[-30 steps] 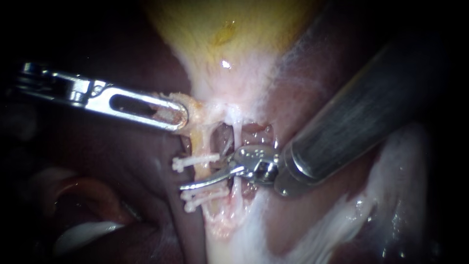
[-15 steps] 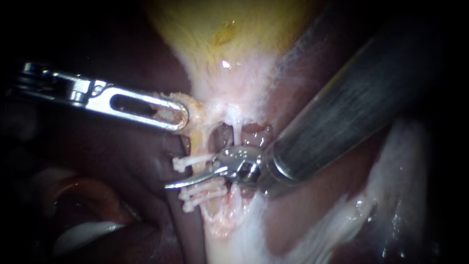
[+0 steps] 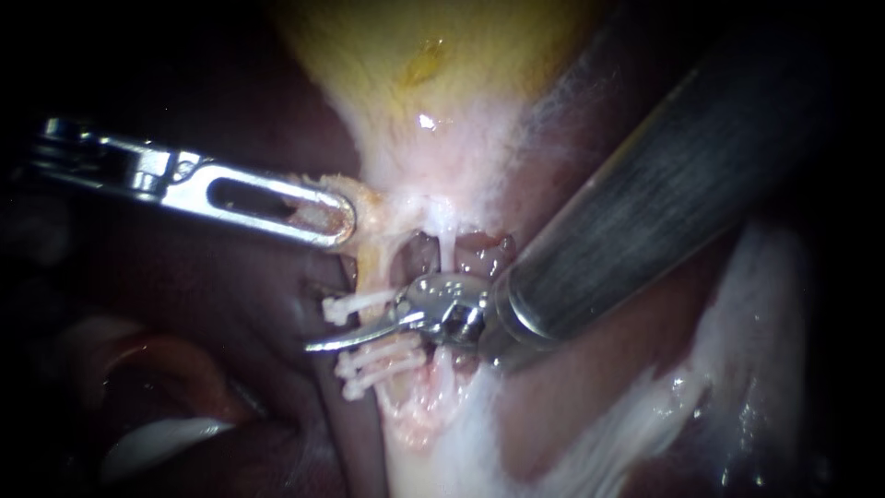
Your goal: Go to the cutting position left tube
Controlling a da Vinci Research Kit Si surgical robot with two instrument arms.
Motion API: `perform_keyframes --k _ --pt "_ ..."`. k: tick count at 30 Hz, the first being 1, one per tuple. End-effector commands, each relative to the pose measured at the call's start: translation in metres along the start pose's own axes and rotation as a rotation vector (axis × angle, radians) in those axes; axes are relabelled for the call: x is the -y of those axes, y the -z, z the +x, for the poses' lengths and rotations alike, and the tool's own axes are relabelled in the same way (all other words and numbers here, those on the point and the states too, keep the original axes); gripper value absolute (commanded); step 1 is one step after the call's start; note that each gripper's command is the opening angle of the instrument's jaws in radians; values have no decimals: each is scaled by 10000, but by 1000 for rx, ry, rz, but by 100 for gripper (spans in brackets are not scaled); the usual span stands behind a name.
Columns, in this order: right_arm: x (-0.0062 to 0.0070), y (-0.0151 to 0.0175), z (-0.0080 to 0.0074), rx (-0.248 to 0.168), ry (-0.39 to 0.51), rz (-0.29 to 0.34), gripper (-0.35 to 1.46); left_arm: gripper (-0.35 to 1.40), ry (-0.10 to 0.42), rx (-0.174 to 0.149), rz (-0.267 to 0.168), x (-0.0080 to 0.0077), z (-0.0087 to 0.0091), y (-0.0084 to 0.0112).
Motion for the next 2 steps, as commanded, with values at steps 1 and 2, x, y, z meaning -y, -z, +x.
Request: perform_keyframes --k 1,2 --pt "0 1 0 0 0 -1 143 -35 0 0 0 0 0 0" --pt "1 1 -1 -2 0 0 143 -35 0 0 0 0 0 0"
